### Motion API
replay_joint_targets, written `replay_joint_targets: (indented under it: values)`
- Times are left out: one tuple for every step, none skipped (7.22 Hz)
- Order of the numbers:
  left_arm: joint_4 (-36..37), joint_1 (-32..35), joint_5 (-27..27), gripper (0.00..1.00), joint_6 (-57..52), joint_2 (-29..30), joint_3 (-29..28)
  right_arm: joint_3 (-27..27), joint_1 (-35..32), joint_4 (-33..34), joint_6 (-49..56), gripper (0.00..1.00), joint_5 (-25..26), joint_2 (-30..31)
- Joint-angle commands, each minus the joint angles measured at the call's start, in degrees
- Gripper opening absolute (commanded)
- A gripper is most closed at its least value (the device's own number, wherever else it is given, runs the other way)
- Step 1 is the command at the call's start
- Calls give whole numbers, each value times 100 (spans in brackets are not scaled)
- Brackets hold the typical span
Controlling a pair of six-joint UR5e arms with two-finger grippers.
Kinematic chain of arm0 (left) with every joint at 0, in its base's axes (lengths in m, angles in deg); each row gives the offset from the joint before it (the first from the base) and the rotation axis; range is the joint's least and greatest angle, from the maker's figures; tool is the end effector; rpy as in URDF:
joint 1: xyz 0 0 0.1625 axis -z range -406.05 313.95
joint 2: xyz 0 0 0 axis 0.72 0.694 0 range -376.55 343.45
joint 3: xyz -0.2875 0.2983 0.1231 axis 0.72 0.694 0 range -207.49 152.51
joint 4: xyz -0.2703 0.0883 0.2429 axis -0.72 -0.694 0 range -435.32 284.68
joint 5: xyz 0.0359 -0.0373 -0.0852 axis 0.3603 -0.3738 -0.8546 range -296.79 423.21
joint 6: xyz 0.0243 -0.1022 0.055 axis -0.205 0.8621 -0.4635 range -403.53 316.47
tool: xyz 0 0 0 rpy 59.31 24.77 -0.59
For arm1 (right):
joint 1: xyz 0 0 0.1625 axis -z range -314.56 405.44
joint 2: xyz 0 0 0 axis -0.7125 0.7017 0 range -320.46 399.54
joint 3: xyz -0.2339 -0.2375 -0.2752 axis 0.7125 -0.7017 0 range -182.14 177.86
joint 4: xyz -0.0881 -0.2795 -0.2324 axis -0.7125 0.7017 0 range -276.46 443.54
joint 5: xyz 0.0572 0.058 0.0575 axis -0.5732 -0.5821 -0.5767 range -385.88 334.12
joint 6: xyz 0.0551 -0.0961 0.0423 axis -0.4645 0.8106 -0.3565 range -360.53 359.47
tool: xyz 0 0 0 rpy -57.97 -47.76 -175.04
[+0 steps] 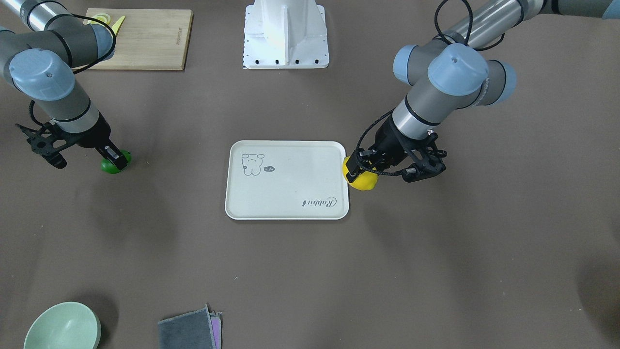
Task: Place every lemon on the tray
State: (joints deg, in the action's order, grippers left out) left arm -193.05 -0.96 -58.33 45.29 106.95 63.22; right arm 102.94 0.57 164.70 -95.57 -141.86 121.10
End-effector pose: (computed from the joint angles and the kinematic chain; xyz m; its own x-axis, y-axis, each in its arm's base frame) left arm 0.4179 -0.5203 0.2861 0.3377 -0.3139 -0.8874 0.2709 0.9353 -0.2278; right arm -0.3147 -0.4282 0.4872 0.5553 0.6641 0.5006 -0.5187 0.7471 -0.4157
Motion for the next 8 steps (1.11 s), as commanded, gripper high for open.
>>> replay_joint_targets:
  values:
    - [39, -105, -1, 0, 231, 209, 26, 118, 48, 13, 221, 0, 101, -497]
    - [40, -271, 43, 0, 266, 244, 17, 100, 66, -12, 518, 0, 111, -753]
    - [40, -446, 304, 0, 293, 349, 9, 100, 171, -21, 1122, 0, 137, -999]
    - [40, -587, 368, 0, 302, 393, -18, 92, 233, -22, 1206, 0, 128, -1219]
    - [40, -667, 429, 0, 293, 376, -44, 48, 373, -13, 1224, 0, 137, -1500]
    - [31, -894, 786, 0, 284, 324, -44, -66, 479, -21, 1224, 0, 137, -1799]
    - [31, -1079, 886, 0, 293, 306, -53, -249, 549, -22, 1233, 0, 146, -2080]
    - [39, -1168, 1052, 0, 284, 289, -62, -399, 585, -343, 1338, 0, 276, -2126]
